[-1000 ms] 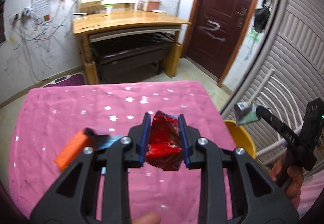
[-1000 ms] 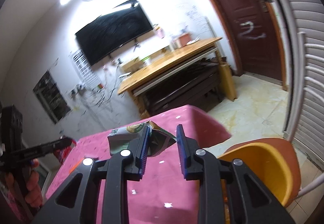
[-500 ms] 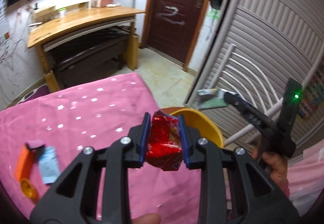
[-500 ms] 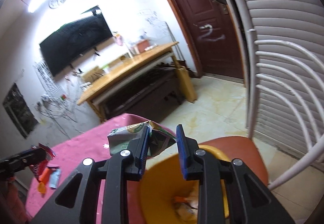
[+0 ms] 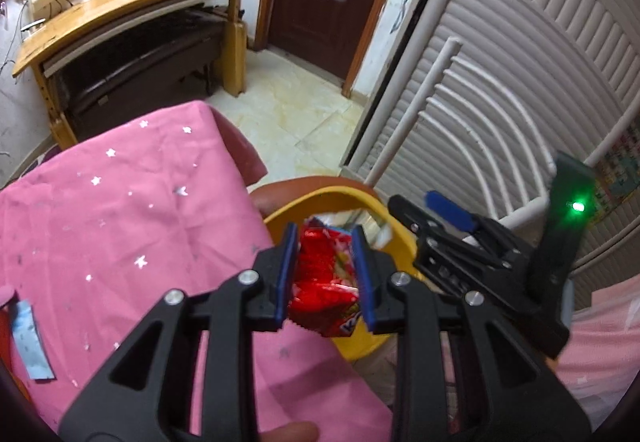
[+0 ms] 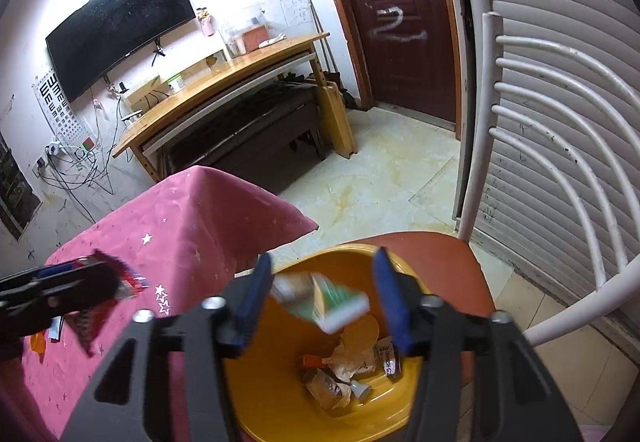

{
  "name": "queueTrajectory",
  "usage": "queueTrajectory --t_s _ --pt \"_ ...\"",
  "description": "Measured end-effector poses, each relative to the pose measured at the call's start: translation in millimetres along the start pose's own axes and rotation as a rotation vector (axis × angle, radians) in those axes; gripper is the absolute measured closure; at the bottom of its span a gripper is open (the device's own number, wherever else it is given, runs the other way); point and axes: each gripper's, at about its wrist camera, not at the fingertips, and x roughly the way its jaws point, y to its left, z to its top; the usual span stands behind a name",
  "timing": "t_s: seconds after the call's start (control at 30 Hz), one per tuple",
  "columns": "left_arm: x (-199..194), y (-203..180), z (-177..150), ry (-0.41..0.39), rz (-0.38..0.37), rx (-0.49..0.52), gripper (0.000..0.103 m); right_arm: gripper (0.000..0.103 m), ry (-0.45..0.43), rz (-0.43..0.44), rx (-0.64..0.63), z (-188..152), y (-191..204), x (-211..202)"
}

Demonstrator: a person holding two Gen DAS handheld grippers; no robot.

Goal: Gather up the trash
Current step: 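Open the left gripper to drop the red snack bag into the bin, then return both grippers to the remaining trash on the table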

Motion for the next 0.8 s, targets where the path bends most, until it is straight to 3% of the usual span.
queueTrajectory --t_s 0.23,0.27,0.4,0.67,0.8 --pt "23.2 -7.4 4.0 0.024 -0.049 -0.003 0.077 0.046 -0.058 -0.011 0.108 4.8 -27.5 -11.5" --pt "24.6 -7.7 4.5 0.021 -0.056 0.003 0.075 0.046 -0.063 -0.012 0.120 6.1 -31.3 -13.0" --pt "32.7 -14.5 5.8 0.011 -0.078 0.029 0.043 0.046 -0.095 0.026 0.170 6.5 -40.0 -19.6" --pt "31.3 -11.8 -1.6 0.025 -0.075 0.020 0.042 0.046 -0.099 0.031 0.165 7.4 -38.4 -21.4" --pt "17.5 -2.1 -7.0 -0.006 -0.062 -0.003 0.029 0.046 -0.106 0.038 0.163 7.3 -37.1 -23.4"
